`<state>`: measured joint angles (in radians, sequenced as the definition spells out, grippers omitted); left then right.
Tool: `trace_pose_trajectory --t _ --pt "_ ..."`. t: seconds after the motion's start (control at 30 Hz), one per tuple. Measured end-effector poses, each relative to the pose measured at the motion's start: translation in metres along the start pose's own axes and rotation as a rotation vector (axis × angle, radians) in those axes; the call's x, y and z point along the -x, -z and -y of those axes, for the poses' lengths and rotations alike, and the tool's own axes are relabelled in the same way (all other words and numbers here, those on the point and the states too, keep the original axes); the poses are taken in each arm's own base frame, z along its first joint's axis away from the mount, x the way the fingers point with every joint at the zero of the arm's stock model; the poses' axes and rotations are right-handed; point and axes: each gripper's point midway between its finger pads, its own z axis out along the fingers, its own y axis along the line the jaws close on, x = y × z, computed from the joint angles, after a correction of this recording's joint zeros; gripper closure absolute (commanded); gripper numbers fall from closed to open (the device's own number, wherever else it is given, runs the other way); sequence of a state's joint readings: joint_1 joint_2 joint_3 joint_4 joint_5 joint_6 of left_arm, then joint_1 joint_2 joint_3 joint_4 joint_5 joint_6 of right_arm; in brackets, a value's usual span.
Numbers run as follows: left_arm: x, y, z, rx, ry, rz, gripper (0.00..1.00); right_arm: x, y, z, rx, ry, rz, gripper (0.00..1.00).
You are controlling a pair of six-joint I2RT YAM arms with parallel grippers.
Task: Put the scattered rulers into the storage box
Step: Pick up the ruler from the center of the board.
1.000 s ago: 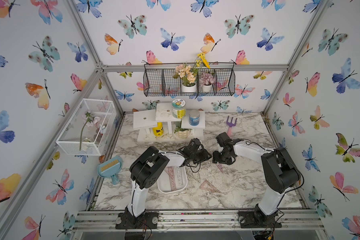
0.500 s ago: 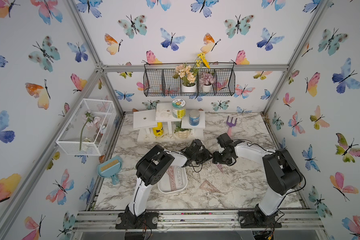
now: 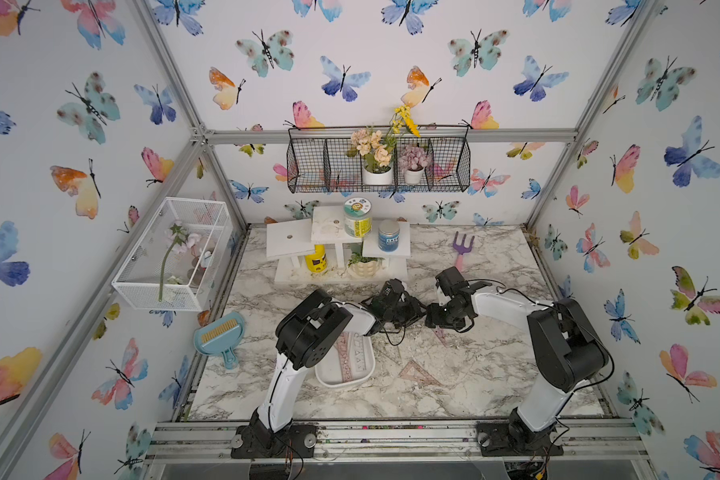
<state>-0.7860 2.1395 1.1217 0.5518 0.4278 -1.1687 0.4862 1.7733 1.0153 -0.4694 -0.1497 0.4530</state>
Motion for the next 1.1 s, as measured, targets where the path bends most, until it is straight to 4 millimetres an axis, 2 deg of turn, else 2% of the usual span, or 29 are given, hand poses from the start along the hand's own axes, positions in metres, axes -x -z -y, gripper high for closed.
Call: trace_pose_trajectory --t 1.1 --pt "-0.016 0.012 -0.003 -0.102 0.133 0.004 0.58 -0.004 -0.003 0.0 0.076 0.02 0.03 0.4"
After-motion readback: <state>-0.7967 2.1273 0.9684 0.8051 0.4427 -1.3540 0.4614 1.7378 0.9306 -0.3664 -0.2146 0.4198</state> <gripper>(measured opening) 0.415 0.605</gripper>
